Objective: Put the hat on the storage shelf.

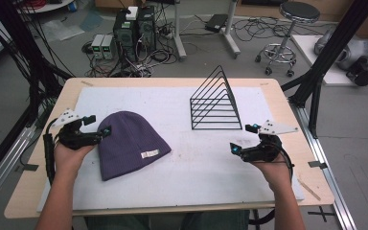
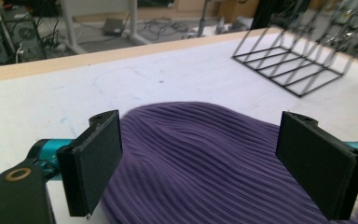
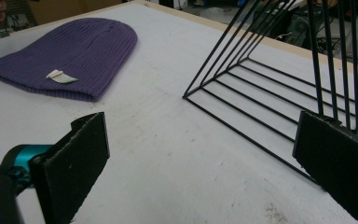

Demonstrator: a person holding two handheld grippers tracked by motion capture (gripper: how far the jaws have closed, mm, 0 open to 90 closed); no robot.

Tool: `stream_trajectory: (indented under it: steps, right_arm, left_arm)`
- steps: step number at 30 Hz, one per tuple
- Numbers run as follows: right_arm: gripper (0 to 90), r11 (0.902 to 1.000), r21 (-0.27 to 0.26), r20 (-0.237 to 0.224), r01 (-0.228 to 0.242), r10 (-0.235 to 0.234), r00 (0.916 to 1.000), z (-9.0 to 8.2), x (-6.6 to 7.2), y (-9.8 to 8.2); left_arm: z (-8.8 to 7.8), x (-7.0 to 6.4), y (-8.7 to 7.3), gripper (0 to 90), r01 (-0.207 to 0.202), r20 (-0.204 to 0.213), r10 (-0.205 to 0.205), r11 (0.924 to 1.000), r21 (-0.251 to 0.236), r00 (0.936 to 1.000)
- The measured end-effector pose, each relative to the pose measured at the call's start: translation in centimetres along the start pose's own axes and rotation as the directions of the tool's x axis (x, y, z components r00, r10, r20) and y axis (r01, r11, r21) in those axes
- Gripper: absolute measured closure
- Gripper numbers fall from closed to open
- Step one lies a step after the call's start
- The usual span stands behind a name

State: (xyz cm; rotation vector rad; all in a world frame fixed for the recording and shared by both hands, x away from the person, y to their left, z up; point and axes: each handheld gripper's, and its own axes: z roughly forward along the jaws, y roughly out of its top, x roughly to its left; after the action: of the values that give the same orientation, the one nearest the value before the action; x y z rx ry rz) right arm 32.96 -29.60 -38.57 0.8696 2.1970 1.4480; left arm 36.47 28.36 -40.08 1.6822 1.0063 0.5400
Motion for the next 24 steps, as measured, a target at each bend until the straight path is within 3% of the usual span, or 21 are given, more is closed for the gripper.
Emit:
stream_trajectory:
  steps: [4,6,7,8,9,10,11,13,17,18,19,20,21,22,23,24]
  right_arm:
    - [2.7,1.0000,0.001,0.008,0.002,-0.002,1.0000,0.0,0.1,0.0]
    - [2.7,0.9996,0.022,0.022,0.018,-0.018,0.9996,0.1,0.2,0.0]
    - [2.7,0.9991,0.034,0.029,0.025,-0.026,0.9992,0.1,0.3,0.1]
    - [2.7,0.9985,0.039,0.040,0.038,-0.039,0.9984,0.2,0.5,0.1]
    - [2.7,0.9980,0.045,0.043,0.045,-0.047,0.9980,0.2,0.6,0.2]
    - [2.7,0.9972,0.052,0.045,0.054,-0.056,0.9974,0.3,0.7,0.2]
    - [2.7,0.9972,0.052,0.045,0.054,-0.056,0.9974,0.3,0.7,0.2]
    - [2.7,0.9951,0.063,0.055,0.076,-0.079,0.9953,0.4,0.9,0.4]
    - [2.7,0.9953,0.063,0.051,0.073,-0.076,0.9958,0.4,1.0,0.4]
    - [2.7,0.9952,0.067,0.049,0.072,-0.075,0.9960,0.5,1.0,0.3]
    - [2.7,0.9953,0.066,0.050,0.070,-0.073,0.9960,0.5,1.0,0.3]
    - [2.7,0.9953,0.067,0.052,0.070,-0.074,0.9960,0.5,1.0,0.3]
    - [2.7,0.9948,0.064,0.052,0.079,-0.082,0.9953,0.5,1.0,0.4]
    - [2.7,0.9952,0.061,0.048,0.076,-0.079,0.9957,0.5,1.0,0.4]
    - [2.7,0.9954,0.061,0.050,0.074,-0.077,0.9957,0.4,1.1,0.4]
    - [2.7,0.9951,0.062,0.053,0.076,-0.080,0.9954,0.4,1.1,0.4]
  left_arm:
    - [2.4,1.9,0.7,14.8,0.008,-0.028,-0.007,0.9990,0.044,0.9996]
    - [3.5,2.8,0.8,14.8,0.033,-0.040,-0.030,0.9966,0.075,0.9987]
    - [4.0,3.2,0.8,14.6,0.018,-0.063,-0.012,0.9943,0.106,0.9980]
    - [4.0,3.2,0.8,14.6,0.018,-0.063,-0.012,0.9943,0.106,0.9980]
    - [5.0,4.1,0.4,14.6,0.024,-0.084,-0.010,0.9867,0.161,0.9964]
    - [5.0,4.1,0.4,14.6,0.024,-0.084,-0.010,0.9867,0.161,0.9964]
    - [5.5,4.5,0.1,14.6,0.049,-0.081,-0.035,0.9830,0.177,0.9961]
    - [6.6,5.3,-0.3,14.6,0.058,-0.102,-0.036,0.9726,0.225,0.9942]
    - [7.4,5.7,-0.4,14.8,0.084,-0.104,-0.063,0.9737,0.212,0.9925]
    - [8.0,5.9,-0.7,15.5,0.106,-0.090,-0.087,0.9685,0.225,0.9921]
    - [8.0,5.9,-0.7,15.6,0.106,-0.090,-0.087,0.9685,0.225,0.9921]
    - [8.6,5.9,-1.2,16.5,0.099,-0.097,-0.075,0.9579,0.270,0.9925]
    - [8.6,5.9,-1.2,18.7,0.099,-0.097,-0.075,0.9579,0.270,0.9925]
    - [8.8,5.8,-1.4,20.1,0.089,-0.096,-0.063,0.9530,0.290,0.9934]
    - [8.9,5.3,-1.3,24.4,0.044,-0.119,-0.007,0.9495,0.311,0.9929]
    - [8.9,5.3,-1.3,27.3,0.044,-0.119,-0.007,0.9495,0.311,0.9929]
